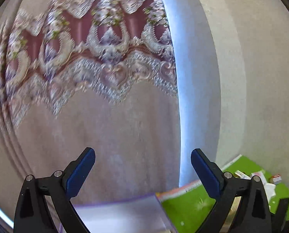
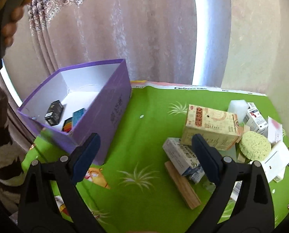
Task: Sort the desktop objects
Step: 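Move both grippers back toward the remaining boxes on the table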
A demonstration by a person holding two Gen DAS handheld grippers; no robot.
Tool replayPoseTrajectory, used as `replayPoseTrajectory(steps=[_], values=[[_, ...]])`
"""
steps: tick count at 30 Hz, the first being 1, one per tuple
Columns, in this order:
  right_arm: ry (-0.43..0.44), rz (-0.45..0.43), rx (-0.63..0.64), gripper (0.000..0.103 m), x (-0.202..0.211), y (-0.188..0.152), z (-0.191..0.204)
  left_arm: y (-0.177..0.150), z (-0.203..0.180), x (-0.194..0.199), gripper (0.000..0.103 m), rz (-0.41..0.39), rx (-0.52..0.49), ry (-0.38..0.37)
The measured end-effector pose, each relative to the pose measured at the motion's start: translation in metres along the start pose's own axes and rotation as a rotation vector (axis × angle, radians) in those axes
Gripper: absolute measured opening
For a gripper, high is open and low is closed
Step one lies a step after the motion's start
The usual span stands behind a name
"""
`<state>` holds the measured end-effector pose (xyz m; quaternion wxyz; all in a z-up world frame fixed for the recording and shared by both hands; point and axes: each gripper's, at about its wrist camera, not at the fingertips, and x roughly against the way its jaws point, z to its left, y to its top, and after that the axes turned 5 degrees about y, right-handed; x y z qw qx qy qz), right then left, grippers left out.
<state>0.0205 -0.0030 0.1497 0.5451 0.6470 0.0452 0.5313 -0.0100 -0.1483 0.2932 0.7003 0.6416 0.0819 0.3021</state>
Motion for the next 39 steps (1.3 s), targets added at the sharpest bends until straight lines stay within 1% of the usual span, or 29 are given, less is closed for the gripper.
replayPoseTrajectory(steps=[2,4,7,10,13,14,19,24,26,28,33,36,39], values=[[0.012,-0.004,-0.007,0.096,0.006,-0.001,-0.001,-0.011,-0.003,0.011,0.1,0.028,-0.011,-0.003],[0.018,-0.001,-0.004,0.096,0.013,-0.003,-0.001,-0.021,-0.01,0.021,0.1,0.059,-0.008,-0.036],[-0.008,-0.022,0.008,0.096,0.026,-0.009,-0.007,-0.035,-0.025,0.03,0.1,0.094,-0.021,-0.052],[-0.029,-0.03,-0.017,0.096,0.039,-0.016,-0.022,-0.051,-0.04,0.036,0.1,0.139,0.006,-0.077],[-0.046,-0.036,-0.048,0.096,0.051,-0.024,-0.042,-0.065,-0.065,0.034,0.1,0.18,-0.024,-0.112],[-0.062,-0.038,-0.056,0.096,0.054,-0.027,-0.049,-0.071,-0.074,0.031,0.1,0.199,-0.031,-0.135],[-0.132,-0.044,-0.145,0.096,0.067,-0.042,-0.092,-0.1,-0.11,0.011,0.1,0.291,-0.013,-0.183],[-0.207,-0.055,-0.244,0.096,0.075,-0.055,-0.137,-0.122,-0.147,-0.013,0.1,0.359,-0.01,-0.2],[-0.226,-0.066,-0.3,0.096,0.078,-0.059,-0.156,-0.127,-0.159,-0.02,0.102,0.377,-0.006,-0.205],[-0.239,-0.07,-0.328,0.096,0.079,-0.06,-0.169,-0.133,-0.172,-0.026,0.102,0.393,-0.006,-0.203],[-0.277,-0.084,-0.419,0.097,0.076,-0.061,-0.202,-0.141,-0.195,-0.043,0.103,0.419,0.023,-0.166],[-0.308,-0.068,-0.477,0.099,0.068,-0.06,-0.217,-0.147,-0.207,-0.053,0.103,0.433,0.039,-0.133],[-0.309,-0.062,-0.528,0.099,0.061,-0.059,-0.232,-0.152,-0.221,-0.062,0.103,0.451,0.037,-0.129]])
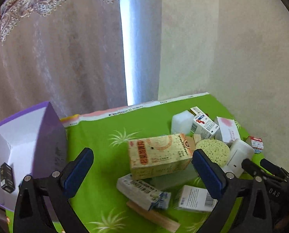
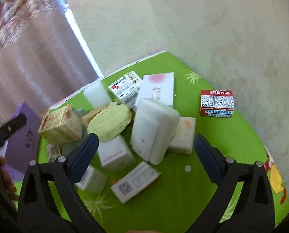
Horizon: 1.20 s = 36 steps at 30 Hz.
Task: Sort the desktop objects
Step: 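Move both grippers back toward the remaining boxes on the table, then grasp the cream medicine box with the left gripper while the right grasps the white foam block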
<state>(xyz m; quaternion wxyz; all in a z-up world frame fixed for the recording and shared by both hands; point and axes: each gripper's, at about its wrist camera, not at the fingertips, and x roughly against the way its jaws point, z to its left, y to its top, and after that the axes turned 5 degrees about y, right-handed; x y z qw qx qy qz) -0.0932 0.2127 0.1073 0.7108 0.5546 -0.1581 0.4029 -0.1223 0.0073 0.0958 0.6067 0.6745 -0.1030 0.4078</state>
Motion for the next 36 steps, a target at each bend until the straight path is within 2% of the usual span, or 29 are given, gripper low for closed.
replayPoseTrajectory(steps=[3,6,17,22,26,30,36], values=[[-0.002,-0.01,-0.014,0.099,-0.008,0.007,-0.007,-0.001,-0.01,-0.012,0.103,0.016,-0.007,0.015],[-0.023,0.007,0.036,0.099,-0.018,0.011,-0.008,-0.002,-0.016,-0.023,0.103,0.035,-0.009,0.048],[0.008,0.031,0.106,0.098,-0.042,0.012,-0.009,-0.005,-0.036,-0.037,0.103,0.041,0.002,0.066],[0.004,0.028,0.137,0.097,-0.044,0.011,-0.009,-0.012,-0.041,-0.054,0.103,0.087,0.002,0.098],[-0.006,0.03,0.17,0.084,-0.045,0.01,-0.006,-0.014,-0.041,-0.063,0.103,0.102,0.007,0.109],[-0.002,0.03,0.191,0.06,-0.044,0.01,-0.005,-0.013,-0.039,-0.066,0.102,0.1,0.021,0.089],[0.024,0.024,0.18,0.056,-0.037,0.009,-0.003,-0.014,-0.039,-0.062,0.1,0.093,0.024,0.066]])
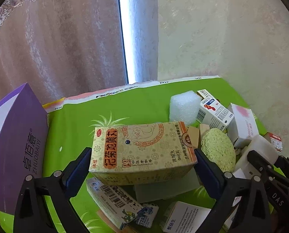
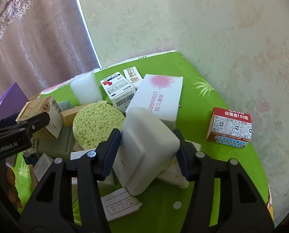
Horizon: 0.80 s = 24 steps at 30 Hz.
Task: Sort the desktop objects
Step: 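Grasp the cream medicine box with the left gripper while the right grasps the white foam block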
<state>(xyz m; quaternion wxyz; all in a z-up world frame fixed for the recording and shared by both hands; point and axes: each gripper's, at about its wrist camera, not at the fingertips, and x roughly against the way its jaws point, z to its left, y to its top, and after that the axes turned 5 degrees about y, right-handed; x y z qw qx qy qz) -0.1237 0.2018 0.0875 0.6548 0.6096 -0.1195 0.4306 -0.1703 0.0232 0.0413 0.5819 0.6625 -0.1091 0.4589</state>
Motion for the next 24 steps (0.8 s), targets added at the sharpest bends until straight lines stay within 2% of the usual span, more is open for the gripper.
replayPoseTrajectory(steps=[5,7,15,24], values=[[0.021,-0.016,-0.02,0.049,0.01,0.002,0.001,0.001,0.003,0.012,0.1,-0.033,0.002,-0.012],[0.034,-0.026,-0.029,0.036,0.016,0.004,0.0,0.002,0.005,0.018,0.1,-0.047,0.005,-0.019],[0.024,-0.021,-0.012,0.029,0.022,0.003,0.006,-0.002,0.019,0.035,0.1,-0.078,0.023,-0.065],[0.017,-0.011,-0.008,0.029,0.033,0.0,0.011,-0.004,0.046,0.063,0.1,-0.134,0.07,-0.088]])
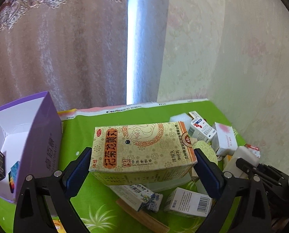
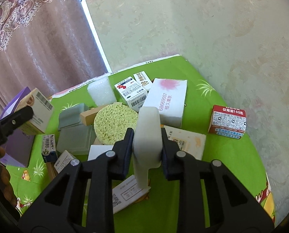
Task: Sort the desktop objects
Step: 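Grasp the cream medicine box with the left gripper while the right grasps the white foam block, then carry the cream box and white block over the purple box and release them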
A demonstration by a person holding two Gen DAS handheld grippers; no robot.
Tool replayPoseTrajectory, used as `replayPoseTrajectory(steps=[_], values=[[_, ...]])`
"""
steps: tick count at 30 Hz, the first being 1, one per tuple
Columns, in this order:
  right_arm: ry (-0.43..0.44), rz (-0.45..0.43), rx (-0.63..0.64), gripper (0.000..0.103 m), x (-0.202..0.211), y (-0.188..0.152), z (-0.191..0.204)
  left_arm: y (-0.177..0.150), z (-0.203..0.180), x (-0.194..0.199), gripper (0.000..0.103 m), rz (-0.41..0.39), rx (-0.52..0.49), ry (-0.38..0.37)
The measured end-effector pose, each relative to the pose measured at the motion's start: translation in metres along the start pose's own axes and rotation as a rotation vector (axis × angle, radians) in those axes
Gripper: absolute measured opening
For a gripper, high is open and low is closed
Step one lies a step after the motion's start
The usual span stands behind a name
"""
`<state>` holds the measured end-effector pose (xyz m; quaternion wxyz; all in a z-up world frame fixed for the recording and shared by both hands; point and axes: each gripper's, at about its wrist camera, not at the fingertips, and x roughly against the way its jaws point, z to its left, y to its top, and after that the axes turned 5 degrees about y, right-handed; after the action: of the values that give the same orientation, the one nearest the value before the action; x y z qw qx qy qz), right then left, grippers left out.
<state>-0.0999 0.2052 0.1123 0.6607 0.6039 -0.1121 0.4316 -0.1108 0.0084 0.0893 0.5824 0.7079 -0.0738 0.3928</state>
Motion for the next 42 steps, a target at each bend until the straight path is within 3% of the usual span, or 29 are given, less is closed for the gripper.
replayPoseTrajectory(steps=[10,16,26,42], values=[[-0.004,0.004,0.041,0.029,0.016,0.002,0.02,0.004,0.038,0.036,0.1,-0.055,0.028,-0.009],[0.004,-0.015,0.108,0.029,0.034,0.003,0.059,0.002,0.074,0.062,0.1,-0.097,0.07,-0.002],[0.033,-0.006,0.146,0.029,0.048,-0.008,0.105,-0.015,0.144,0.101,0.1,-0.152,0.141,0.061],[0.082,-0.029,0.17,0.029,0.054,-0.01,0.152,-0.028,0.212,0.129,0.1,-0.14,0.233,0.146]])
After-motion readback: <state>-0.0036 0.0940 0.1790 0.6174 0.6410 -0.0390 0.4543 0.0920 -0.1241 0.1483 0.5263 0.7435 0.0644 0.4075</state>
